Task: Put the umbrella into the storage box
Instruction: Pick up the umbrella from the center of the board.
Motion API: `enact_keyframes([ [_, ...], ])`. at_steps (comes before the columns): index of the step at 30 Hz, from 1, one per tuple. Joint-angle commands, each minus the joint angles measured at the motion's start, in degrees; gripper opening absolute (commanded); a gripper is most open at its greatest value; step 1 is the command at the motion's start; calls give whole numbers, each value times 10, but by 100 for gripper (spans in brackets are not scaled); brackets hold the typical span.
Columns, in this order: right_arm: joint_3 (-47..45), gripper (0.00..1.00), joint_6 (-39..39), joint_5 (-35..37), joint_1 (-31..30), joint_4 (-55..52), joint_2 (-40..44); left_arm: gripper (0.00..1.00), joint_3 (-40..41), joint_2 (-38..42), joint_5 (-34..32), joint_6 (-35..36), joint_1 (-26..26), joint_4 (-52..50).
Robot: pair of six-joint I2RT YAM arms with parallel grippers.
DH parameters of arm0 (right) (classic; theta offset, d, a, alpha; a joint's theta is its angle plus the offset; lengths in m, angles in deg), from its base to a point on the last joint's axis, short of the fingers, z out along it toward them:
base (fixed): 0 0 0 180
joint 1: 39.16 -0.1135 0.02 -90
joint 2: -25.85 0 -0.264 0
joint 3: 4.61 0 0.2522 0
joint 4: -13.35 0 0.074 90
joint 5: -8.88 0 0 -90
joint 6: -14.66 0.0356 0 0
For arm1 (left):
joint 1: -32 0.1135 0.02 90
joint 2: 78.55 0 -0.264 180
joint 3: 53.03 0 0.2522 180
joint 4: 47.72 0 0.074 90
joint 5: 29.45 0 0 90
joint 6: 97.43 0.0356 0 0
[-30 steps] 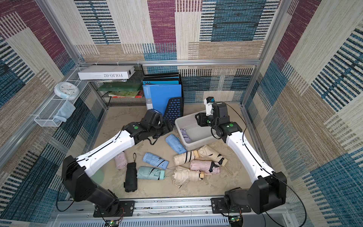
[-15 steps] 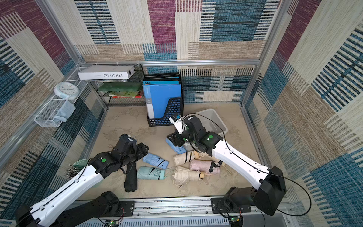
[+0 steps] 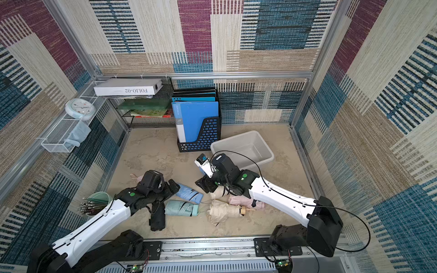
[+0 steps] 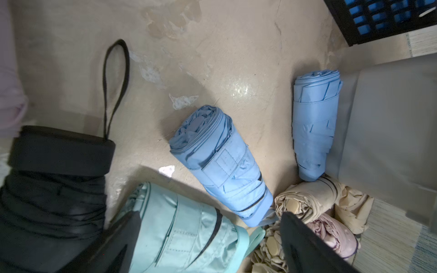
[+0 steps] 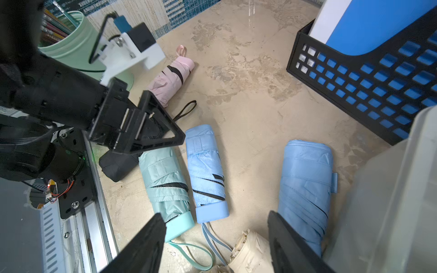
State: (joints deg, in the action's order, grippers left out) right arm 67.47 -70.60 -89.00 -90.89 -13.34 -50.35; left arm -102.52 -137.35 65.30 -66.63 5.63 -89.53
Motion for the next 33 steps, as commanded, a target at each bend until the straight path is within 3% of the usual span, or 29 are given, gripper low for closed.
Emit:
enact_keyframes([
  [1,-5,73,19,16,-1,21,8,96,-16,-36,26,-18,2,44],
  [11,-5,74,27,36,0,31,8,100,-54,-125,-25,-130,1,-2],
  [22,14,74,34,58,0,14,-10,99,-121,-232,-40,-201,-21,-33],
  [33,4,72,37,70,0,18,-9,86,-175,-320,-42,-226,-31,-71],
])
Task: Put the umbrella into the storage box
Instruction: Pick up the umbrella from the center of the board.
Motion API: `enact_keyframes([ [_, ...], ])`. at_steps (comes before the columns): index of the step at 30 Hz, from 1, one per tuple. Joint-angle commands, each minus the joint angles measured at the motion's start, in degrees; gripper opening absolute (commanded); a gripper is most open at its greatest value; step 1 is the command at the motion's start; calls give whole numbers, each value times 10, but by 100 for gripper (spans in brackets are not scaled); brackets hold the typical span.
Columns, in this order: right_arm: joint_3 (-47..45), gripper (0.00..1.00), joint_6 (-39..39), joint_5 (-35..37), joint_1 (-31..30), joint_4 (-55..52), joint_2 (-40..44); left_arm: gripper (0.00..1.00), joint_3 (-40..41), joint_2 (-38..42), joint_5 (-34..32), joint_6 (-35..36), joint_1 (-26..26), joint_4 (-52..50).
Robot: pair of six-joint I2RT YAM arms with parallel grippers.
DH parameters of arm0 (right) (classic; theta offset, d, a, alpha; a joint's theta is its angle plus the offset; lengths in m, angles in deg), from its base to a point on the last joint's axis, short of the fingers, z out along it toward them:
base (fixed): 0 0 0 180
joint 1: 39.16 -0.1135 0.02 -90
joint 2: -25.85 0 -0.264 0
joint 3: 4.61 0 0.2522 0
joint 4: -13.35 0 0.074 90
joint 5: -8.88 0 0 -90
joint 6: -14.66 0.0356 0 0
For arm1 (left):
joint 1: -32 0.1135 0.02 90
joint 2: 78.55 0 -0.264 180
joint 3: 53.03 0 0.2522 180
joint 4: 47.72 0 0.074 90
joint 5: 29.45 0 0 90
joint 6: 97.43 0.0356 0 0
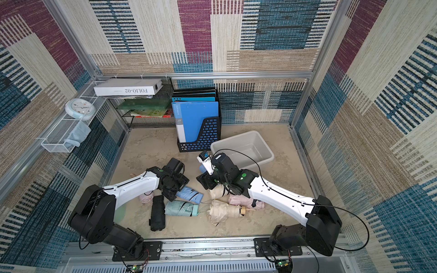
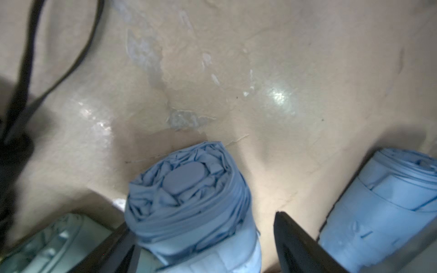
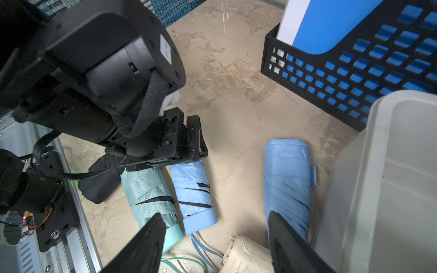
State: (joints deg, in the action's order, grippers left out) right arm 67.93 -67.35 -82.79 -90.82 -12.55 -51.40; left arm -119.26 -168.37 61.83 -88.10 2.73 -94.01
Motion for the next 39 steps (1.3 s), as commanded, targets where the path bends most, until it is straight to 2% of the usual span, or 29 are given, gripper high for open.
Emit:
enact_keyframes([
  [1,0,72,5,10,0,9,2,85,-10,-17,-6,-12,-3,-28],
  [10,-4,71,23,27,0,6,26,70,-23,-75,7,-11,-9,-24],
  [17,-27,71,40,41,-1,14,57,51,-28,-69,3,-4,-10,-23],
  [22,-31,70,60,37,0,17,68,39,-26,-35,-9,-15,-10,-14],
  [27,-26,70,75,27,0,24,74,33,-26,17,-22,-25,-9,-22],
  [39,8,70,165,39,1,24,90,27,-56,161,-56,-40,-9,-33],
])
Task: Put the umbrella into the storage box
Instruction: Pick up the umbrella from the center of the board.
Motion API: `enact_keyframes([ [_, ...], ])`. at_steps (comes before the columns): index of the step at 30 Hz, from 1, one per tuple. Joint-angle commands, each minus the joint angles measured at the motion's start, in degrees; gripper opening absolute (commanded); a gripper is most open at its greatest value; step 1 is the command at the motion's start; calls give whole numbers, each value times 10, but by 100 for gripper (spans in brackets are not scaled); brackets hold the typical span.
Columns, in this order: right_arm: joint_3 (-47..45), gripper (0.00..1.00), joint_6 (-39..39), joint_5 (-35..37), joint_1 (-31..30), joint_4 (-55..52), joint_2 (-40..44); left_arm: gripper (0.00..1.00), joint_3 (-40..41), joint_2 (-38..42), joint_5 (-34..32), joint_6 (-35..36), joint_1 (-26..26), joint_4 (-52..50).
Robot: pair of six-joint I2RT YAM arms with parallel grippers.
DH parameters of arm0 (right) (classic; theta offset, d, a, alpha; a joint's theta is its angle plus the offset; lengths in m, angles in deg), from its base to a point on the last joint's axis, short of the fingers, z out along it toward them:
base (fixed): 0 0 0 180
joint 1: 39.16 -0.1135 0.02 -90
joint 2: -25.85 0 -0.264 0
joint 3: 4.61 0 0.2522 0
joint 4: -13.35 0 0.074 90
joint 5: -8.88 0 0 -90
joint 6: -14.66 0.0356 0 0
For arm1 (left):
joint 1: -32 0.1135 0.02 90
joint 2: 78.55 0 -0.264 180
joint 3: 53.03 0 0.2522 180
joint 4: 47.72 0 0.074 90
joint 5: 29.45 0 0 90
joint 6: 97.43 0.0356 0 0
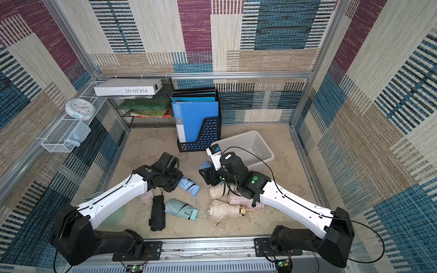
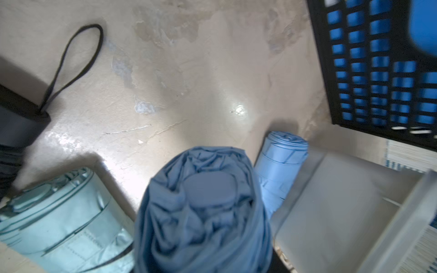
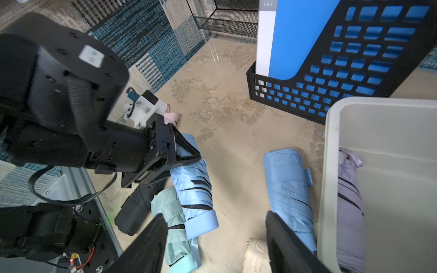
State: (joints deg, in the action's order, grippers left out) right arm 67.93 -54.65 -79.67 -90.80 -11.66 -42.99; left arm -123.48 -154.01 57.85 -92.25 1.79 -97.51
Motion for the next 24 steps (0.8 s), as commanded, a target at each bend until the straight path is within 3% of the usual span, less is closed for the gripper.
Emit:
enact_keyframes([
  [1,9,70,47,11,0,16,8,28,-22,25,-18,6,1,0],
  [7,11,70,95,26,0,23,33,25,-66,52,-11,9,1,2],
  [12,-24,77,154,2,0,73,49,24,-99,52,5,5,1,13],
  [18,-46,86,218,-42,0,127,35,23,-102,50,33,-10,1,39],
  [24,-82,87,247,-52,0,199,15,23,-94,56,50,-25,1,49],
])
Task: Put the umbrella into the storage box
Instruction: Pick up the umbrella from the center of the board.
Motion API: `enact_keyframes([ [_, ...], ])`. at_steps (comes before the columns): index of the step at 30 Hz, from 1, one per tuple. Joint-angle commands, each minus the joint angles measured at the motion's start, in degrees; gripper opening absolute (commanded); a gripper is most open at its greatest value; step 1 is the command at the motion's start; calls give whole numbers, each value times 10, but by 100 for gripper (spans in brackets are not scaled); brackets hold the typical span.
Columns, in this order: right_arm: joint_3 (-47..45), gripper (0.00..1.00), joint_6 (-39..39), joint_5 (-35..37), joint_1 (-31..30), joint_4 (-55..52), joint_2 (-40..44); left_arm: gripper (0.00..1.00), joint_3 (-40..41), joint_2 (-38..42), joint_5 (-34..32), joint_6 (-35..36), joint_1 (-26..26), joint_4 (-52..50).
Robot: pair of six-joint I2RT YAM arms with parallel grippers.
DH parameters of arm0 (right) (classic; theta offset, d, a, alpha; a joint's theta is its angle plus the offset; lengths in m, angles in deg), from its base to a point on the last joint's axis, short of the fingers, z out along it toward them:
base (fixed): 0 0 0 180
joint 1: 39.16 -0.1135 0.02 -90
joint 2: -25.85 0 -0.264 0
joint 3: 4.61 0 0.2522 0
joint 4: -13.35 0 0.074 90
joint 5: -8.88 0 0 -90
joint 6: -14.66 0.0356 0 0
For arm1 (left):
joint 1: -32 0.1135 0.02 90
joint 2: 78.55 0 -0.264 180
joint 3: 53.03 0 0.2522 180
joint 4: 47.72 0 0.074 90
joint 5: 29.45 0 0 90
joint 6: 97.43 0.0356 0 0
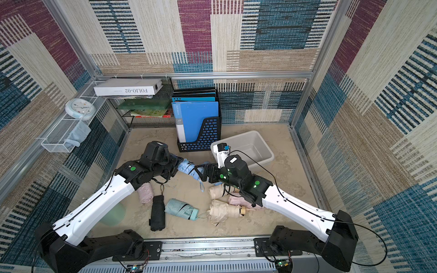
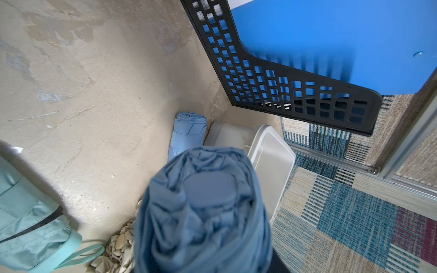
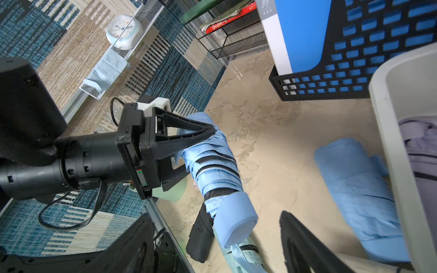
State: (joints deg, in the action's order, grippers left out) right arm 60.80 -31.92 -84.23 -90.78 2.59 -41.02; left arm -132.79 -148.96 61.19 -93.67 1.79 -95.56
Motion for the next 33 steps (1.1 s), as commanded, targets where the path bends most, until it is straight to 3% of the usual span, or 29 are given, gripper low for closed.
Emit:
enact_keyframes([
  [1,-16,87,9,2,0,61,-6,23,-1,9,17,-11,1,28],
  [9,-21,82,-51,-39,0,139,-64,23,-1,12,32,-25,1,32],
  [24,-6,53,-23,-88,3,234,-137,23,-15,0,49,-43,1,29],
  [28,-17,39,-16,-108,10,258,-138,23,-16,-9,59,-48,1,39],
  [33,-20,26,-8,-131,15,281,-139,34,-16,-19,61,-59,1,56],
])
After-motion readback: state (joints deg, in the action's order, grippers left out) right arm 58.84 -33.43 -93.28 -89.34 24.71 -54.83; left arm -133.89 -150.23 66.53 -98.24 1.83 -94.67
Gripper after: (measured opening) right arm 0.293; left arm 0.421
